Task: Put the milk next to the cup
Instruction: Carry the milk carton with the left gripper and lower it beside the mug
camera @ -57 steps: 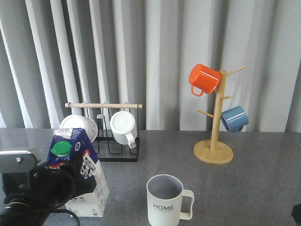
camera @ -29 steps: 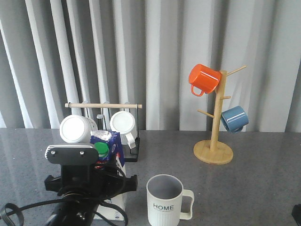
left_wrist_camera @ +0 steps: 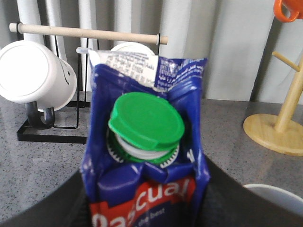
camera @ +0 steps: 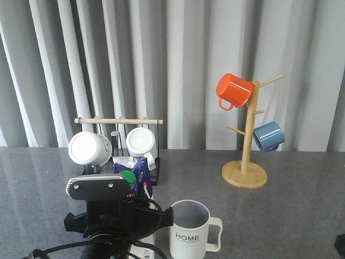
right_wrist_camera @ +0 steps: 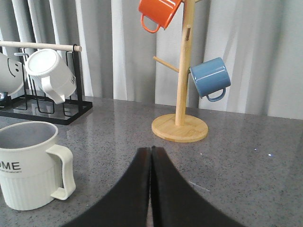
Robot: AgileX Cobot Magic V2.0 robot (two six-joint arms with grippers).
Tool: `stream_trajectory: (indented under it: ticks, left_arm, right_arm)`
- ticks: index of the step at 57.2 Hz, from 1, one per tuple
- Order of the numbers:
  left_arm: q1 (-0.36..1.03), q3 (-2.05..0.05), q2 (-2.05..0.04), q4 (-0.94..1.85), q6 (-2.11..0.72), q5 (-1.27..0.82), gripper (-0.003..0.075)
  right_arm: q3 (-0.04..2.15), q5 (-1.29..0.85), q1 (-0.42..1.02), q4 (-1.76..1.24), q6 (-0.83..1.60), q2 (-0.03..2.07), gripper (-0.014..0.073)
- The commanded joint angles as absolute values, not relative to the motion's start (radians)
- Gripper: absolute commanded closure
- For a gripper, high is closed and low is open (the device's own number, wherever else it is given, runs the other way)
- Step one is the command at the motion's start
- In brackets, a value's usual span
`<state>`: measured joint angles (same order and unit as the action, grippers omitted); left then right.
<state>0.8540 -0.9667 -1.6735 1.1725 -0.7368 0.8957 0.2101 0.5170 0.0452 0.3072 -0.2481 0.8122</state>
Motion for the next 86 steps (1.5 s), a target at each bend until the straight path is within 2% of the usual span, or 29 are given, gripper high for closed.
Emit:
stream_trajectory:
  ticks: [1,86]
  left_arm:
    - [0.859,-0.997,-1.656,1.139,-0.737,0.936,0.0601]
    - [0.889,-0.997,-1.7,1.139,-0.684,0.924,0.0601]
  right_arm:
    - [0.243,0.588,0.041,0.304,-0.242,0.805,0.0599]
    - [0.243,0.587,0.041,0.304,-0.242,0.805,0.0599]
